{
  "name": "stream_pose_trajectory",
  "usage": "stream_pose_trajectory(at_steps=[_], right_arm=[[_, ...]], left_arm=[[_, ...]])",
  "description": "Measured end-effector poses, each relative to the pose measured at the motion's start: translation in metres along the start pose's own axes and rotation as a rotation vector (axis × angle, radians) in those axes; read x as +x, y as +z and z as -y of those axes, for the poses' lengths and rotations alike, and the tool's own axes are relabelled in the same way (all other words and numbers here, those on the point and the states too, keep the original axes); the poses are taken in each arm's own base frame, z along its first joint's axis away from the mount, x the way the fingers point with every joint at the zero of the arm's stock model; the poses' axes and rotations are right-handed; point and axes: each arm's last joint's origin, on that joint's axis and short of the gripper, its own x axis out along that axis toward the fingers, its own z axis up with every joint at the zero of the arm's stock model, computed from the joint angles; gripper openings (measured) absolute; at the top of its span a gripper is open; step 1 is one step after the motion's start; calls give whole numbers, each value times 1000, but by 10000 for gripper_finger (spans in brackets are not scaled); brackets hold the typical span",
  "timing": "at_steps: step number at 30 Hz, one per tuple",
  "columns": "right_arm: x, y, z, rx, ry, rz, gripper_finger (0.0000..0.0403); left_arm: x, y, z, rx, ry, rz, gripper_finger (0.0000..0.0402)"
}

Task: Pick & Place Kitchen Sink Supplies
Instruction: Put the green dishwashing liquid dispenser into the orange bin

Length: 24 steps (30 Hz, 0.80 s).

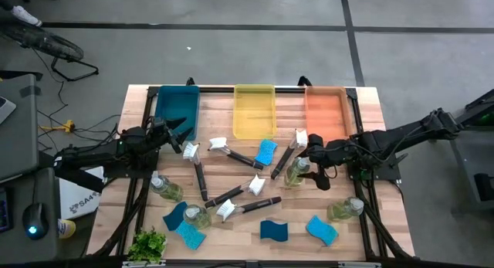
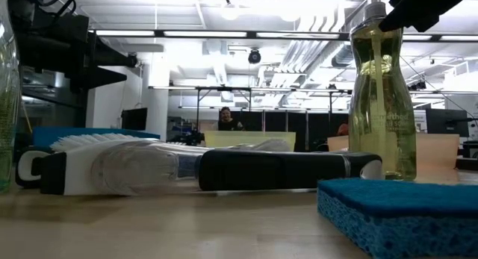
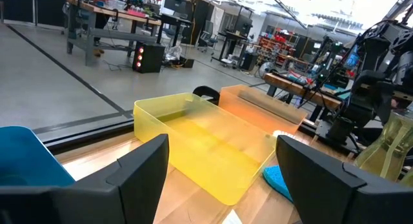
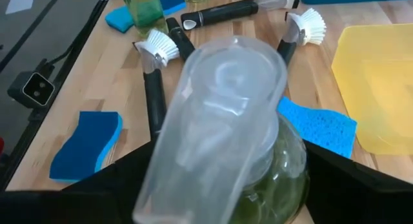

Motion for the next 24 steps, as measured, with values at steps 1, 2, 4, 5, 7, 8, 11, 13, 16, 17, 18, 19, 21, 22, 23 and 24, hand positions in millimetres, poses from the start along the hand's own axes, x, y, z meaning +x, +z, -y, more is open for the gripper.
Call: stream_pose_trajectory(at_steps=[1,2,4,5,7,8,11,13,16,17,18,19,21,22,23,24], right_arm=[[0,0,0,0,0,-1,297],[0,0,0,-1,-1,-2,295],[0,0,0,-1,-1,-4,294],[0,0,0,-1,-1,-5,293],[0,-1,0,0,-1,-5,292],[0,-1,0,2,-2,-6,292],[0,-1,0,18,-14,-4,291],[0,-1,1,19,-18,-4,291],[0,-1,1,19,-19,-4,290],[0,-1,1,19,-19,-4,290],[0,-1,1,20,-19,-4,289],[0,-1,1,21,-20,-5,288],[0,-1,1,21,-21,-4,285],[0,-1,1,20,-21,-4,284],[0,-1,1,20,-22,-4,284],[0,-1,1,20,-24,-4,284]], left_arm=[[0,0,0,0,0,0,280],[0,0,0,0,0,0,280],[0,0,0,0,0,0,280],[0,0,0,0,0,1,280],[0,0,0,0,0,0,280],[0,0,0,0,0,0,280],[0,0,0,0,0,0,280],[0,0,0,0,0,0,280],[0,0,0,0,0,0,280],[0,0,0,0,0,0,280],[0,0,0,0,0,0,280],[0,0,0,0,0,0,280],[0,0,0,0,0,0,280],[0,0,0,0,0,0,280],[0,0,0,0,0,0,280],[0,0,0,0,0,0,280]])
